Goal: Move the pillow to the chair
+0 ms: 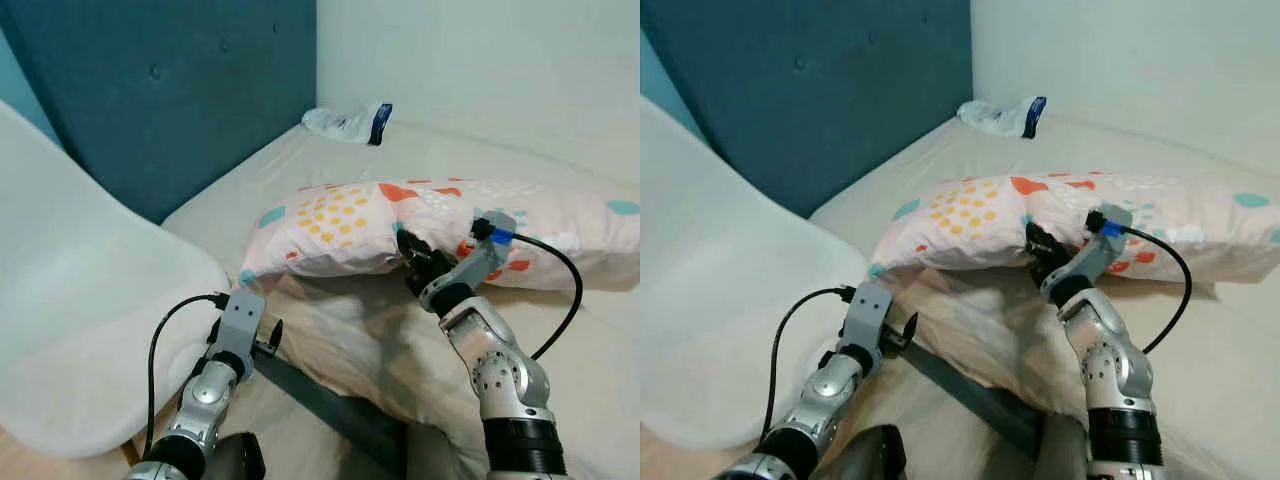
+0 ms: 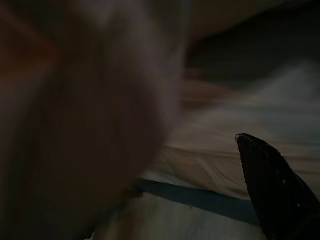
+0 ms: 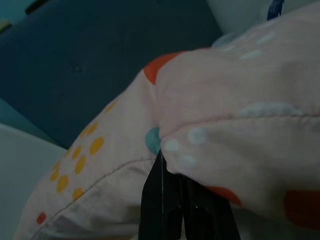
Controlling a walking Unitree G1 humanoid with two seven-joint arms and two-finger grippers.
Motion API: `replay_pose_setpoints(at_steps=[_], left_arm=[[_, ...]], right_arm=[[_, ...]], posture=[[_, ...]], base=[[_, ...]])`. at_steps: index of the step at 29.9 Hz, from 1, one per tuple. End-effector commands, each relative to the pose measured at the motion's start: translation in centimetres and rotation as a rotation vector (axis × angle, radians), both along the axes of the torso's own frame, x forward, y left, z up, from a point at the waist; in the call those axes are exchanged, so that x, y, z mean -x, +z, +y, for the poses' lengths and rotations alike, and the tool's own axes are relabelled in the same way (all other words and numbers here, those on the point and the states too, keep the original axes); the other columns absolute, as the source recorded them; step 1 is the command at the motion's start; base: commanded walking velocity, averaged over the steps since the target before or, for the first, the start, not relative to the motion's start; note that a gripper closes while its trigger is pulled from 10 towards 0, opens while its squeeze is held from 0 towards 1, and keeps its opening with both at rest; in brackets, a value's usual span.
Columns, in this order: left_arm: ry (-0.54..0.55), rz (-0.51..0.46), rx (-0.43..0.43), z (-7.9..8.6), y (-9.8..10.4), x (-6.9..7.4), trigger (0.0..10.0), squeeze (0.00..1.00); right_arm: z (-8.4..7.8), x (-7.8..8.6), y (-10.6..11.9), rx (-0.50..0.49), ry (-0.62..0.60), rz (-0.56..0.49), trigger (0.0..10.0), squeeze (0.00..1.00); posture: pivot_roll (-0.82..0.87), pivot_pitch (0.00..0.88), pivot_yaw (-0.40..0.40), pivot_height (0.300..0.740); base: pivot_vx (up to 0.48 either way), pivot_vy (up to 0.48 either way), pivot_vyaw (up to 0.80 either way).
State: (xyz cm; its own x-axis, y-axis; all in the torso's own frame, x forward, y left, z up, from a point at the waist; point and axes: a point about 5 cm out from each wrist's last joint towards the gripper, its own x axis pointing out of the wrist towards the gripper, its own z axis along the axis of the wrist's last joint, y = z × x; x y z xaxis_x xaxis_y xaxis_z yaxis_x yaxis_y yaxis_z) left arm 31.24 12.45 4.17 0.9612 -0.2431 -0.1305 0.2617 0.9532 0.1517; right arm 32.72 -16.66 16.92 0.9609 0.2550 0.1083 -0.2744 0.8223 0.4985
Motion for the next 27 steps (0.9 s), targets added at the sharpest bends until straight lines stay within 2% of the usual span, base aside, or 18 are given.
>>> replay_pose_setpoints(at_steps=[1,6,13,21,26,27], left_arm=[[0.028,-0.013,0.006,0.6,0.2,-0.3,10.0,0.00],[0.050,-0.026,0.010,0.7,0.5,-0.6,10.0,0.00],[0.073,-0.016,0.014,0.8,0.1,-0.3,10.0,0.00],[0.120,0.046,0.007,1.5,-1.1,0.3,10.0,0.00],[0.186,0.112,0.003,2.7,-2.3,1.0,10.0,0.00],[0.240,0.155,-0.011,3.7,-3.1,1.5,10.0,0.00]], right_arm=[[0.6,-0.3,1.0,0.005,0.029,-0.069,0.0,0.00],[2.3,-0.3,0.0,0.019,0.100,-0.047,0.0,0.00],[3.3,-0.4,-0.8,0.033,0.137,-0.018,0.0,0.00],[3.2,-0.5,-1.9,0.052,0.139,0.008,0.0,0.00],[3.2,-0.5,-2.4,0.059,0.139,0.017,0.0,0.00],[3.0,-0.5,-2.6,0.075,0.116,0.016,0.0,0.00]], posture=[[-0.07,0.000,0.052,0.610],[-0.05,0.000,0.034,0.638],[-0.04,0.000,0.021,0.666],[-0.04,0.000,0.016,0.712],[-0.04,0.000,0.011,0.730],[-0.04,0.000,0.009,0.740]], base=[[0.000,0.000,0.00],[0.000,0.000,0.00],[0.000,0.000,0.00],[0.000,0.000,0.00],[0.000,0.000,0.00],[0.000,0.000,0.00]])
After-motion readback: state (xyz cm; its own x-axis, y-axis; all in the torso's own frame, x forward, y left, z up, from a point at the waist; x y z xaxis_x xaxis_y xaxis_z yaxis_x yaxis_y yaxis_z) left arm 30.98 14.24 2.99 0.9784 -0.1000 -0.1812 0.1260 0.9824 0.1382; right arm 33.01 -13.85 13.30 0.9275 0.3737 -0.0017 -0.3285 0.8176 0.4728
